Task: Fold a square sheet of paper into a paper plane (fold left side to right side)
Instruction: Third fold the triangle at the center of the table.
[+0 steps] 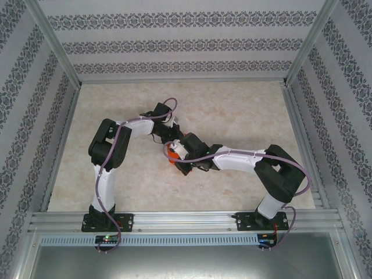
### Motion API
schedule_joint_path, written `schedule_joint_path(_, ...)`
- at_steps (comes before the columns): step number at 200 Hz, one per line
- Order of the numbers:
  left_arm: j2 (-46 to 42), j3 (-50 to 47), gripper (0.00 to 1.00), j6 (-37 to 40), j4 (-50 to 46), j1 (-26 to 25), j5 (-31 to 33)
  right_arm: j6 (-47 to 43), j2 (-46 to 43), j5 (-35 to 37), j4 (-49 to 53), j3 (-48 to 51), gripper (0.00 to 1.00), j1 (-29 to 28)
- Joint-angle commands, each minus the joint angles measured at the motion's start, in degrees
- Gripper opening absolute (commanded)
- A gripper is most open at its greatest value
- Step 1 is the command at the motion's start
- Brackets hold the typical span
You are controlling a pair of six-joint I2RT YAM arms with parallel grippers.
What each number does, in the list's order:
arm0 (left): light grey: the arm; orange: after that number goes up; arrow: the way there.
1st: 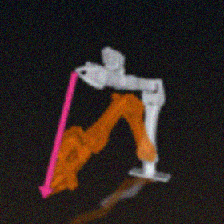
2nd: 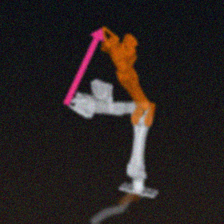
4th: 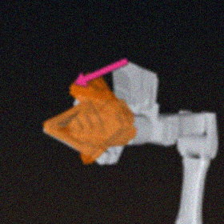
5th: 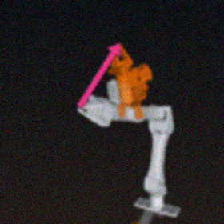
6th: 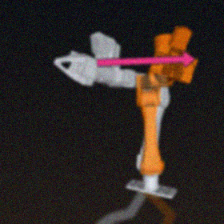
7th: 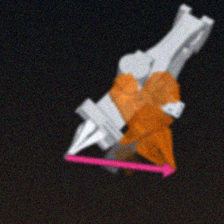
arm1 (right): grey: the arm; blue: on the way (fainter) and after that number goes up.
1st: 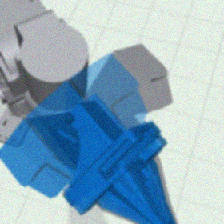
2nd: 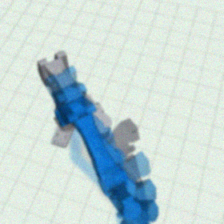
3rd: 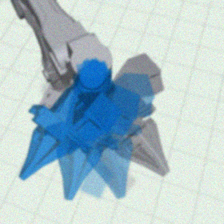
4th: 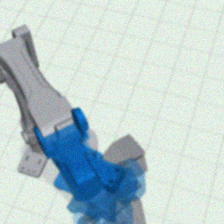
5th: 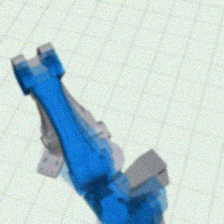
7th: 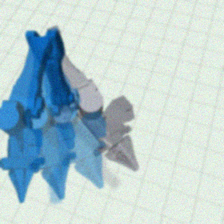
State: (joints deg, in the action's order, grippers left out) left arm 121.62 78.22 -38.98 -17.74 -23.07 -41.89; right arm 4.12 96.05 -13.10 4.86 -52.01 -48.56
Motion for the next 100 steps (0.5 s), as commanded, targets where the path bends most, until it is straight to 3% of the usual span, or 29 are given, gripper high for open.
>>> schedule_joint_path(1, 0.9, 1.2, 0.09, 1.9, -3.0, -0.8, 0.6, 2.3, 0.6, -2.8, 0.4, -1.2, 0.00, 1.6)
schedule_joint_path(100, 1.4, -0.3, 0.07, 2.0, -2.7, -1.3, 1.5, 10.3, 4.8, -7.5, 2.1, -2.9, 0.00, 10.8)
